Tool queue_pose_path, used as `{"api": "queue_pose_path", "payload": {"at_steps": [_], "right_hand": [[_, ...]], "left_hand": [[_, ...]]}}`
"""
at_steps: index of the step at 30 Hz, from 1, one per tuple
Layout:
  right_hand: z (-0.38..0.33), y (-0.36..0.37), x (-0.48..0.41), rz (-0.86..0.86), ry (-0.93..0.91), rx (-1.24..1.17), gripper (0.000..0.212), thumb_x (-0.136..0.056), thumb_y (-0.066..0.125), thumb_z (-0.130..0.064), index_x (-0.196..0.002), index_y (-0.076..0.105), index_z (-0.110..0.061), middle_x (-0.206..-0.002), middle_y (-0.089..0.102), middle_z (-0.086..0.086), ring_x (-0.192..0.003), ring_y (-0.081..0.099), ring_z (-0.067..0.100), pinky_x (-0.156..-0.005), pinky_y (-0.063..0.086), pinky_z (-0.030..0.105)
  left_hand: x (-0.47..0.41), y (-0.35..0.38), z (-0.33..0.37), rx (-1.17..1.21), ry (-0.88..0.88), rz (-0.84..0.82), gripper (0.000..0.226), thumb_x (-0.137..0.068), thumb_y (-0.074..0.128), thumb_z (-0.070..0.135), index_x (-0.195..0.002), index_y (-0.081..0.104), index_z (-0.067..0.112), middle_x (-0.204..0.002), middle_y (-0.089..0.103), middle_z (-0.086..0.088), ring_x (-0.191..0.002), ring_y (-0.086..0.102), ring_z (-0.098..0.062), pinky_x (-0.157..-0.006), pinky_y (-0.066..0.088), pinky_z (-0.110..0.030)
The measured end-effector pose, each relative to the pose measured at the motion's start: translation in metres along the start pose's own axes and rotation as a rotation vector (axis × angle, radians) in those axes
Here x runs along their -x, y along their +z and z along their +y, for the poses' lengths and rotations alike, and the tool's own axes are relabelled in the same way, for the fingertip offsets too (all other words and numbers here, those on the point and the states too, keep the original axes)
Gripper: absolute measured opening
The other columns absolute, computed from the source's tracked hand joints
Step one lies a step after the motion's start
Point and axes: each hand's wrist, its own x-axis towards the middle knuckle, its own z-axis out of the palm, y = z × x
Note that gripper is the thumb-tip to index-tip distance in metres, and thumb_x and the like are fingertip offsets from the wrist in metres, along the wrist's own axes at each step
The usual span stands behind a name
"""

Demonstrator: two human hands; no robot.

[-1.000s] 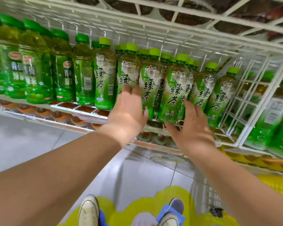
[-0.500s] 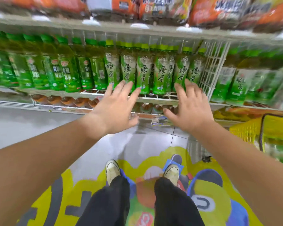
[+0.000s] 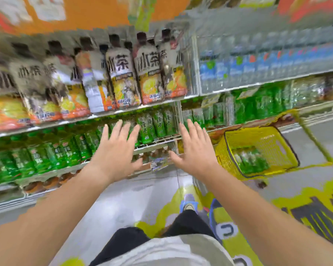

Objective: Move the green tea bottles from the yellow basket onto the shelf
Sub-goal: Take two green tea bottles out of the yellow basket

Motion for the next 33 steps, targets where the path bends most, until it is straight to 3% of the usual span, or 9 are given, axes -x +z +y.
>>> {"api": "queue_pose_path", "payload": {"at_steps": [7,11,15,19,23,30,33], "right_hand": [[0.033,-0.071,0.060,0.079,0.163,0.005,0.094,-0.083,0.040,-0.069,-0.157,0.024,-0.013,-0.163,0.020,0.017,-0.150,0.017,0.034,-0.121,0.015,0.050],[0.075,-0.100,0.085,0.145,0.204,0.021,0.094,-0.085,0.030,-0.073,-0.159,0.014,-0.017,-0.165,0.013,0.013,-0.152,0.010,0.031,-0.123,0.009,0.048],[0.129,-0.123,0.109,0.193,0.237,0.027,0.094,-0.087,0.032,-0.074,-0.160,0.011,-0.017,-0.166,0.012,0.011,-0.153,0.008,0.029,-0.124,0.008,0.047],[0.188,-0.141,0.134,0.238,0.270,0.037,0.095,-0.084,0.031,-0.074,-0.158,0.022,-0.015,-0.162,0.025,0.013,-0.150,0.019,0.032,-0.122,0.017,0.050],[0.255,-0.153,0.166,0.243,0.291,0.068,0.095,-0.083,0.029,-0.074,-0.157,0.027,-0.013,-0.160,0.029,0.013,-0.148,0.025,0.032,-0.120,0.022,0.050],[0.353,-0.159,0.212,0.241,0.343,0.104,0.092,-0.078,0.043,-0.072,-0.145,0.049,-0.010,-0.148,0.049,0.016,-0.136,0.045,0.036,-0.111,0.038,0.053],[0.380,-0.167,0.219,0.248,0.338,0.119,0.091,-0.077,0.042,-0.071,-0.144,0.051,-0.010,-0.146,0.051,0.016,-0.134,0.048,0.036,-0.109,0.038,0.052]], "left_hand": [[-0.011,-0.086,0.036,-0.012,0.199,0.115,0.099,-0.078,0.051,0.066,-0.155,0.030,0.009,-0.154,0.040,-0.020,-0.146,0.031,-0.039,-0.115,0.027,-0.062],[-0.016,-0.122,0.070,-0.033,0.293,0.206,0.095,-0.080,0.043,0.067,-0.155,0.031,0.010,-0.153,0.041,-0.019,-0.145,0.032,-0.039,-0.115,0.029,-0.062],[-0.030,-0.151,0.117,-0.032,0.319,0.235,0.095,-0.081,0.029,0.069,-0.156,0.027,0.009,-0.157,0.036,-0.020,-0.147,0.029,-0.040,-0.115,0.028,-0.062],[-0.046,-0.173,0.182,-0.050,0.354,0.251,0.095,-0.089,0.030,0.071,-0.159,-0.001,0.014,-0.166,0.009,-0.015,-0.153,0.006,-0.035,-0.121,0.012,-0.058],[-0.062,-0.190,0.243,-0.045,0.363,0.279,0.095,-0.089,0.030,0.072,-0.160,0.000,0.016,-0.166,0.009,-0.014,-0.153,0.005,-0.034,-0.121,0.012,-0.058],[-0.084,-0.208,0.329,-0.066,0.360,0.247,0.096,-0.090,0.032,0.073,-0.160,-0.001,0.016,-0.167,0.007,-0.014,-0.153,0.001,-0.035,-0.121,0.008,-0.059],[-0.097,-0.214,0.358,-0.057,0.377,0.246,0.094,-0.092,0.031,0.072,-0.160,-0.004,0.017,-0.167,0.007,-0.012,-0.154,0.001,-0.034,-0.122,0.006,-0.058]]}}
